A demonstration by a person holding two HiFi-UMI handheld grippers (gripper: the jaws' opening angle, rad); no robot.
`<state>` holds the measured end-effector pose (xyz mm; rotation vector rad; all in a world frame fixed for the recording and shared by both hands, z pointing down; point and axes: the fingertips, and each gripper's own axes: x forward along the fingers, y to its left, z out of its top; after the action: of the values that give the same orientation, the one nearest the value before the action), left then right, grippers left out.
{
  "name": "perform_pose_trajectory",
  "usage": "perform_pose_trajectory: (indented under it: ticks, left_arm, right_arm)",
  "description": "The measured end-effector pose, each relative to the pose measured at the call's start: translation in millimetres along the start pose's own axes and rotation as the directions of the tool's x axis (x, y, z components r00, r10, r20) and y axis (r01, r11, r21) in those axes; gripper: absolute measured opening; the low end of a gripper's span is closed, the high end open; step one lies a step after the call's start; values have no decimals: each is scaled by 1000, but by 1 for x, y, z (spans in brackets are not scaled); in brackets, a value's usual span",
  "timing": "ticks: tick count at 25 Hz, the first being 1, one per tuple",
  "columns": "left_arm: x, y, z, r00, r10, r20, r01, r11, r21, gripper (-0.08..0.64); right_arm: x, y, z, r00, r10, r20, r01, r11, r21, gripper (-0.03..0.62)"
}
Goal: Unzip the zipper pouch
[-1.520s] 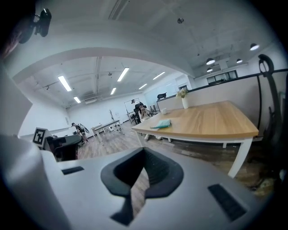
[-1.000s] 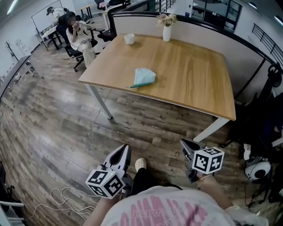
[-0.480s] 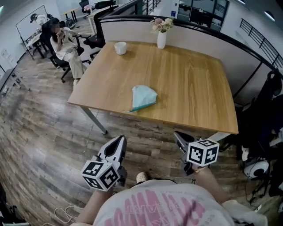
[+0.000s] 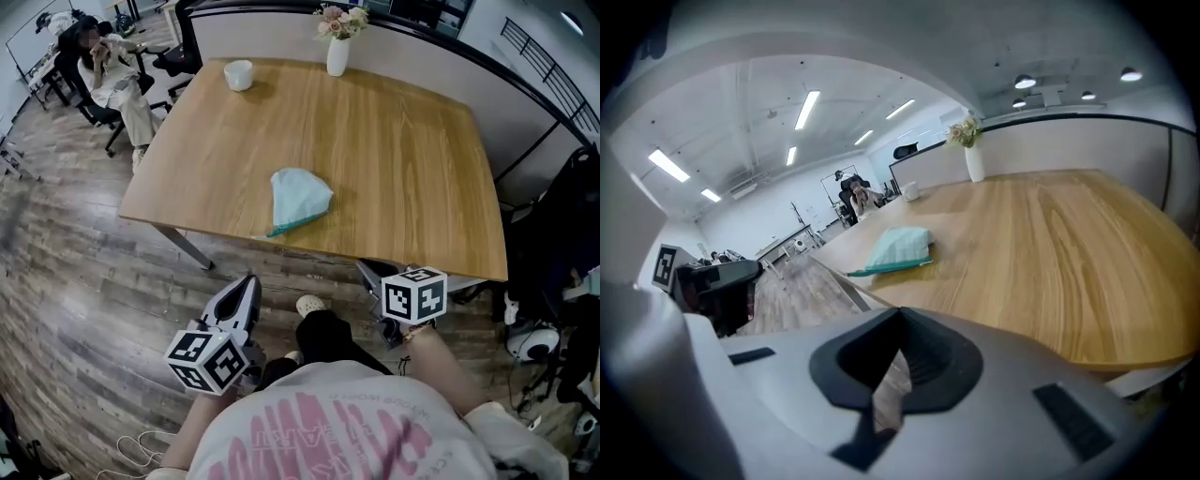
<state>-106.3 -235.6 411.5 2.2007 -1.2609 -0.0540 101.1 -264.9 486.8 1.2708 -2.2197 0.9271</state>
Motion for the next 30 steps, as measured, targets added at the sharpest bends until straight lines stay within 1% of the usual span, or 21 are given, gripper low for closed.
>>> perform_pose_trajectory:
  ticks: [3, 6, 9, 11, 14, 18, 21, 23, 27, 29, 30]
  left_arm:
    - [10, 15, 1, 999, 43, -8, -43, 999, -22, 1]
    - [18, 31, 7, 996, 92, -5, -93, 995, -33, 2]
    - [29, 47, 15, 991, 137, 0, -137, 989, -52, 2]
    - [38, 54, 19, 988, 154, 4, -154, 986, -70, 2]
    - [49, 57, 20, 986, 166, 1, -165, 982, -92, 2]
    - [58, 68, 19, 981, 194, -3, -193, 974, -117, 0]
    - [59, 73, 17, 978, 208, 0, -206, 969, -134, 2]
    - [57, 75, 16, 978, 210, -1, -208, 969, -134, 1]
    - [48, 78, 14, 977, 211, 1, -209, 969, -133, 0]
    - [45, 77, 12, 979, 202, 1, -200, 970, -136, 1]
    - [42, 76, 10, 982, 190, 1, -189, 972, -139, 0]
  right_arm:
    - [26, -13, 6, 998, 33, -57, -33, 999, 12, -2]
    - [52, -26, 22, 995, 58, -86, -59, 998, -3, 10]
    - [79, -38, 39, 990, 73, -124, -77, 997, -26, 46]
    - [96, -43, 47, 984, 94, -153, -100, 995, -31, 80]
    - [115, -41, 59, 972, 148, -183, -156, 987, -26, 146]
    - [140, -32, 77, 959, 219, -181, -223, 975, -2, 216]
    - [153, -28, 72, 951, 215, -222, -227, 974, -26, 213]
    - [157, -20, 68, 946, 219, -237, -234, 972, -34, 159]
    - [157, 5, 63, 927, 290, -238, -287, 957, 45, 127]
    - [153, 16, 64, 925, 311, -216, -295, 950, 104, 96]
    - [150, 24, 65, 923, 331, -196, -306, 941, 146, 75]
